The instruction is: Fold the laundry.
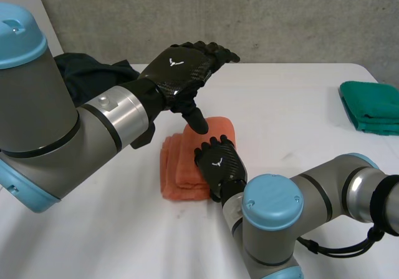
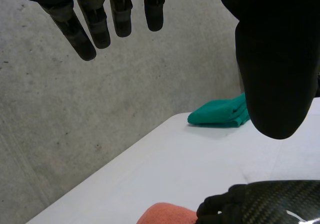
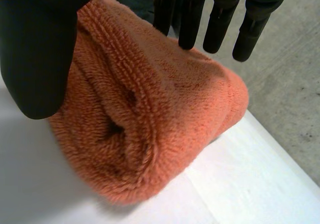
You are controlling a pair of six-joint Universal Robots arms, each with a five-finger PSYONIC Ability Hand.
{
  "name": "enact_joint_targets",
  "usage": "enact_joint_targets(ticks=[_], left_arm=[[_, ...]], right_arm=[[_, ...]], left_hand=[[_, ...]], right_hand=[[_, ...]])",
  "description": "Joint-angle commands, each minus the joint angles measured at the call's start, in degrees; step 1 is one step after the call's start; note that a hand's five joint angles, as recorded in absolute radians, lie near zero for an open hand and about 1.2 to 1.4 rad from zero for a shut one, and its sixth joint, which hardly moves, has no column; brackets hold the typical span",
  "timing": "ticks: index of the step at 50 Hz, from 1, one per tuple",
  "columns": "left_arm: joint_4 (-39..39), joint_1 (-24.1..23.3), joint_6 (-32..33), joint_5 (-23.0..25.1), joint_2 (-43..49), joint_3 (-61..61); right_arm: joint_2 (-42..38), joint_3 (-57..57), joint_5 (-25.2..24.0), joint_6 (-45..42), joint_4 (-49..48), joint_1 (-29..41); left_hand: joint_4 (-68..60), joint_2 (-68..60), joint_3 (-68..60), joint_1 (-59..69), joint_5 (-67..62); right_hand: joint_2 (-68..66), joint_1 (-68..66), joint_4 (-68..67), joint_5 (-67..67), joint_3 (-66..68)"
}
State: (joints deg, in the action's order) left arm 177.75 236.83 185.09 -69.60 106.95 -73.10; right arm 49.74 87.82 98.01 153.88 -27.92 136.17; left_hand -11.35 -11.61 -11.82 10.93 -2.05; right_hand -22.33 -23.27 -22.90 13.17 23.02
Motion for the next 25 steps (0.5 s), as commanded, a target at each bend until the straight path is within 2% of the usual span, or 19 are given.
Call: enact_joint_targets(ticks=[1,6,10,18,25], left_arm=[[0.14,0.21,-0.08,0.08,-0.07,-0.73],[0.14,0.47,-0.16,0.35,-0.07,-0.82],[-0.12,0.73,-0.25,0.43,-0.16,-0.91],[0.05,1.44,-0.43,0.52,-1.04,-0.29],[-0.38,1.79,-0.52,1.05,-2.53,2.08]], right_arm=[[-0.61,-0.19,0.42,-0.69,-3.80,-0.91],[-1.22,-1.16,0.69,-0.69,-6.44,-1.78],[-1.75,-1.95,0.60,-0.60,-7.32,-2.66],[0.97,-5.64,-2.74,3.44,-7.67,-6.26],[2.64,-13.02,-5.37,4.58,1.01,-11.10]], left_hand=[[1.35,1.61,1.82,-0.93,2.05],[1.35,1.61,1.82,-0.93,2.05],[1.35,1.61,1.82,-0.93,2.05],[1.35,1.61,1.82,-0.93,2.05],[1.35,1.61,1.82,-0.93,2.05]], right_hand=[[-13.40,-12.45,-12.82,12.55,12.70],[-25.66,-24.71,-25.08,24.81,24.96],[-57.59,-56.64,-57.01,56.74,56.89],[-57.67,-56.73,-57.10,56.83,56.98],[-57.67,-56.73,-57.10,56.83,56.98]])
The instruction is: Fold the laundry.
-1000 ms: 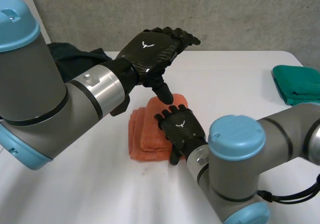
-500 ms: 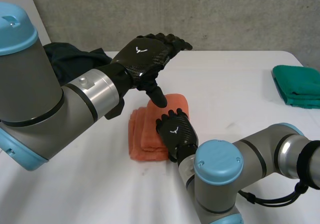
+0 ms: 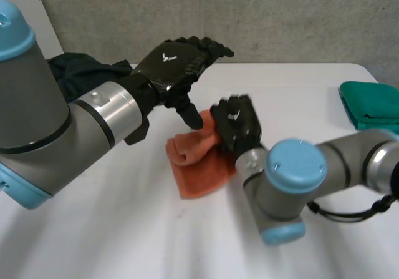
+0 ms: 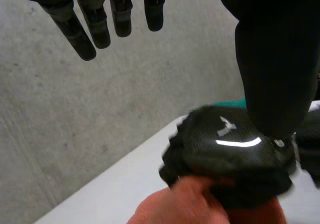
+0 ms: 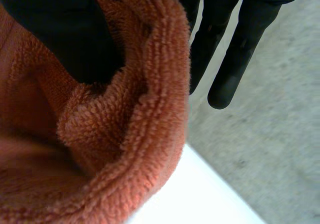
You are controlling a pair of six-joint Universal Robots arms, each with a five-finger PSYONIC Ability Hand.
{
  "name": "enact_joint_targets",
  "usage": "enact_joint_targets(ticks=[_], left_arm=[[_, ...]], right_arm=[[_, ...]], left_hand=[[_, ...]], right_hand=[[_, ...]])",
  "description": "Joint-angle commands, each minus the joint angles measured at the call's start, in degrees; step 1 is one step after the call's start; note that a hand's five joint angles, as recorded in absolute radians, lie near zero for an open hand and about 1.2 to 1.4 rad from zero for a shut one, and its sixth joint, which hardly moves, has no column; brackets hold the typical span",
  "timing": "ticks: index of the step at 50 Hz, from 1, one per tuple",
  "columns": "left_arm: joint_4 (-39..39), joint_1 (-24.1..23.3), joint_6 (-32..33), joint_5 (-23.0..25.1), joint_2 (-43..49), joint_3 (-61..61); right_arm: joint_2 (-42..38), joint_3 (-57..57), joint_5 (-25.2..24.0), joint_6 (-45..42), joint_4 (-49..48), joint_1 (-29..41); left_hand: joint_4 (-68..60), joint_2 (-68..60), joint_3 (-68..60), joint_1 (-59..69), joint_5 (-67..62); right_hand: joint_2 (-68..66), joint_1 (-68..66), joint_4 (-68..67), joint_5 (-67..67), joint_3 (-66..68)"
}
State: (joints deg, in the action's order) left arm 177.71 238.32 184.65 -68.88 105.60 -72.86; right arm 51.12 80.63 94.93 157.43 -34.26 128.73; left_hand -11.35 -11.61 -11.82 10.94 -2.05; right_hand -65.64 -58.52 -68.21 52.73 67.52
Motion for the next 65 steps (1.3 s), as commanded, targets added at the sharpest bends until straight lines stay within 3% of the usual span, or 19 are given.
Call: enact_joint_targets(ticks=[1,6,11,14,15,21,29,58,62,65], left_arm=[[-0.60,0.47,-0.34,0.16,-1.45,2.02],[-1.13,1.00,-1.57,0.42,-2.33,0.71],[-0.61,1.88,-2.28,0.59,-2.51,-2.54],[-0.43,2.06,-2.28,1.03,-2.24,-3.25],[-0.43,2.06,-2.28,1.12,-2.16,-3.68],[-0.34,2.32,-2.10,1.12,-2.07,-4.83],[0.10,2.23,-2.10,1.21,-1.98,-4.83],[0.10,2.76,-2.36,1.38,-1.10,-5.71],[0.10,2.76,-2.36,1.38,-1.19,-5.89],[0.10,2.85,-2.36,1.38,-1.28,-6.06]], right_arm=[[0.74,-6.44,-2.73,1.21,11.36,-3.92],[-0.23,-4.69,-2.56,1.48,19.13,-5.06],[0.21,-0.39,-3.00,1.48,18.18,-7.44],[1.17,2.77,-5.71,1.04,16.33,-7.97],[1.70,4.61,-7.55,0.43,15.46,-7.97],[5.21,10.60,-11.43,-2.04,13.43,-8.67],[6.10,14.29,-12.14,-2.74,13.08,-8.93],[0.04,12.01,-8.89,-4.15,1.03,-8.14],[-0.76,10.96,-8.89,-4.15,0.86,-7.97],[-0.58,10.61,-8.97,-3.89,0.25,-7.97]], left_hand=[[1.35,1.61,1.82,-0.94,2.05],[1.35,1.61,1.82,-0.94,2.05],[1.35,1.61,1.82,-0.94,2.05],[1.35,1.61,1.82,-0.94,2.05],[1.35,1.61,1.82,-0.94,2.05],[1.35,1.61,1.82,-0.94,2.05],[1.35,1.61,1.82,-0.94,2.05],[1.35,1.61,1.82,-0.94,2.05],[1.35,1.61,1.82,-0.94,2.05],[1.35,1.61,1.82,-0.94,2.05]], right_hand=[[-14.36,-21.48,-11.79,17.27,12.48],[-14.36,-21.48,-11.79,17.27,12.48],[-14.36,-21.48,-11.79,17.27,12.48],[-13.17,-20.29,-10.60,16.08,11.29],[0.33,-6.79,2.90,2.58,-2.21],[37.93,30.80,40.50,-35.02,-39.81],[55.64,48.52,58.21,-52.73,-57.52],[44.88,37.76,47.46,-41.97,-46.77],[26.94,19.82,29.51,-24.03,-28.82],[-1.64,-8.76,0.94,4.55,-0.25]])
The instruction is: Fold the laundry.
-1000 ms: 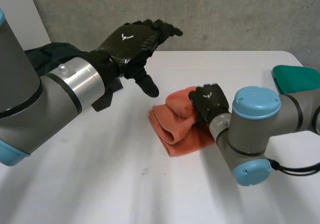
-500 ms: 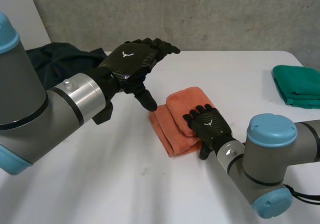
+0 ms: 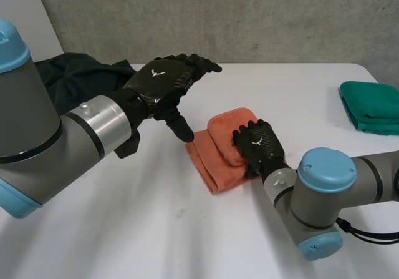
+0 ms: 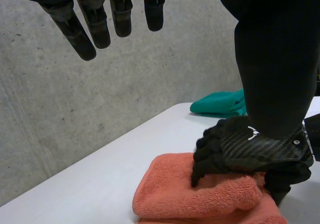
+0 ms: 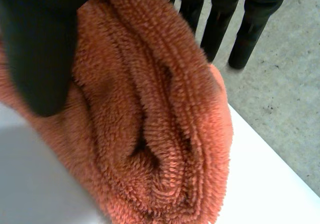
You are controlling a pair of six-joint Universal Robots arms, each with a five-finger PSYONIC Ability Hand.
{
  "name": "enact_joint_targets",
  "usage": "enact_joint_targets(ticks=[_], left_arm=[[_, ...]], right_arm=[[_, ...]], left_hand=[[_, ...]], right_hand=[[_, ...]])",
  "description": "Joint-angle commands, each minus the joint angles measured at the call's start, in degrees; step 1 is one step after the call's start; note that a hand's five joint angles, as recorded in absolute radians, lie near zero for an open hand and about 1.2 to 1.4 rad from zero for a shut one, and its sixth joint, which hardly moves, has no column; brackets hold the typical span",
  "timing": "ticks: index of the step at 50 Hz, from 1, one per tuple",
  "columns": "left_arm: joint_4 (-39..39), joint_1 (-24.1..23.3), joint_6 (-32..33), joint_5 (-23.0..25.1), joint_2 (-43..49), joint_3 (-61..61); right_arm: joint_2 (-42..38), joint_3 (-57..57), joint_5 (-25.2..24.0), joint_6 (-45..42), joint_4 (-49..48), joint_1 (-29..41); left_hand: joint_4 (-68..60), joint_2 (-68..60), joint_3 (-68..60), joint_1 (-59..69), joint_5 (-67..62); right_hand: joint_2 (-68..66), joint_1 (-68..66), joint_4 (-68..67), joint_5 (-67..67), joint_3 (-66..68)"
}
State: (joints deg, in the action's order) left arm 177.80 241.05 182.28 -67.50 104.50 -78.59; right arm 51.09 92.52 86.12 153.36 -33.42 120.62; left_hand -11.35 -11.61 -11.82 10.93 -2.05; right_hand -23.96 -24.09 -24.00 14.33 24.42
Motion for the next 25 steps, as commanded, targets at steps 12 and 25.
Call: enact_joint_targets(ticks=[12,25], left_arm=[[0.00,0.64,0.00,0.00,-0.35,0.72],[0.00,1.08,-0.79,0.00,-1.93,3.09]], right_arm=[[3.22,-5.76,1.33,3.08,-7.80,-1.79],[3.58,-27.36,3.18,7.29,0.10,-16.88]], left_hand=[[1.35,1.61,1.82,-0.93,2.05],[1.35,1.61,1.82,-0.93,2.05]], right_hand=[[-56.04,-55.91,-56.00,55.67,55.58],[-56.04,-55.91,-56.00,55.67,55.58]])
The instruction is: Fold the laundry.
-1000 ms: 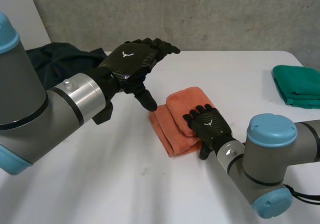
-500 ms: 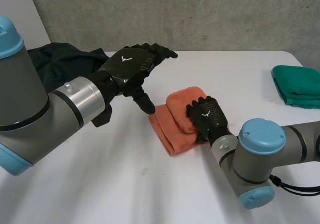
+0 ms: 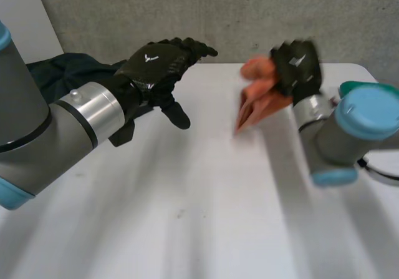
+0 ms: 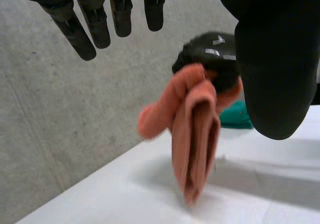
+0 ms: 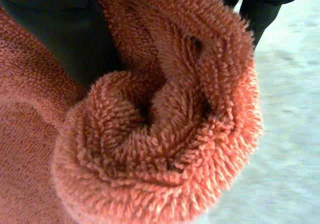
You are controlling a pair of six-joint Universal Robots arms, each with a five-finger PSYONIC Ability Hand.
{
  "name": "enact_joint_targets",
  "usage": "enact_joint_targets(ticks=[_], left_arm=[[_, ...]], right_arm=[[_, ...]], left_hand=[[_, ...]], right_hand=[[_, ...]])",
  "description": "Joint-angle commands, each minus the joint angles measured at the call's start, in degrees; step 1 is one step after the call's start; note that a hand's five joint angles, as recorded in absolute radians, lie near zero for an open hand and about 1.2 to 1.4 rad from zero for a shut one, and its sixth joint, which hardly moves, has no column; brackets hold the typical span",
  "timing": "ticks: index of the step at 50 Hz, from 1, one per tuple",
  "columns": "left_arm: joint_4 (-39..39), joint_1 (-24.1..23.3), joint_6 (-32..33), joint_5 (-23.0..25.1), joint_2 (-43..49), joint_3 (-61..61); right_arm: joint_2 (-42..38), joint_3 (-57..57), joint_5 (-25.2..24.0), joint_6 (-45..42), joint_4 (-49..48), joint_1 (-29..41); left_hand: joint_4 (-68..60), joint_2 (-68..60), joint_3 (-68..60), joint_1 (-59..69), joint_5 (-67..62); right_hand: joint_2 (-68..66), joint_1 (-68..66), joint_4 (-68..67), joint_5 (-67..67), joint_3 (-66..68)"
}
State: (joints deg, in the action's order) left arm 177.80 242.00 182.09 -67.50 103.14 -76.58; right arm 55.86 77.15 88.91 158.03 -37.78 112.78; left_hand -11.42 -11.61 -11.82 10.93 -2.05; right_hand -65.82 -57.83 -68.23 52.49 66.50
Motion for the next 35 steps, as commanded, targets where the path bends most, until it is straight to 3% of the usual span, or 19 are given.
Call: enact_joint_targets(ticks=[1,11,23,29,32,35], left_arm=[[0.00,0.14,-0.69,0.00,-0.57,1.17],[0.17,-0.65,-1.13,-0.09,1.00,1.00],[0.35,-1.62,-0.95,-0.35,4.87,0.03],[0.79,-1.97,-0.69,-0.35,6.63,-0.23],[0.79,-2.32,-0.43,-0.44,7.16,0.03],[0.79,-2.76,-0.16,-0.44,7.07,0.30]], right_arm=[[-1.62,-13.51,0.39,2.72,4.82,-10.29],[-11.81,-26.26,-2.68,3.68,5.62,-23.47],[-31.58,-33.29,-18.57,6.06,2.90,-36.74],[-33.80,-31.37,-24.74,5.36,4.21,-39.65],[-32.39,-29.26,-25.89,5.71,4.04,-39.83],[-30.46,-27.59,-25.10,5.88,3.33,-39.65]], left_hand=[[1.42,1.61,1.82,-0.93,2.05],[1.42,1.61,1.82,-0.93,2.05],[1.42,1.61,1.82,-0.93,2.05],[1.42,1.61,1.82,-0.93,2.05],[1.42,1.61,1.82,-0.93,2.05],[1.42,1.61,1.82,-0.93,2.05]], right_hand=[[-14.18,-22.17,-11.77,17.51,13.50],[-14.18,-22.17,-11.77,17.51,13.50],[-14.18,-22.17,-11.77,17.51,13.50],[-14.18,-22.17,-11.77,17.51,13.50],[0.60,-7.39,3.01,2.73,-1.28],[24.45,16.45,26.86,-21.12,-25.13]])
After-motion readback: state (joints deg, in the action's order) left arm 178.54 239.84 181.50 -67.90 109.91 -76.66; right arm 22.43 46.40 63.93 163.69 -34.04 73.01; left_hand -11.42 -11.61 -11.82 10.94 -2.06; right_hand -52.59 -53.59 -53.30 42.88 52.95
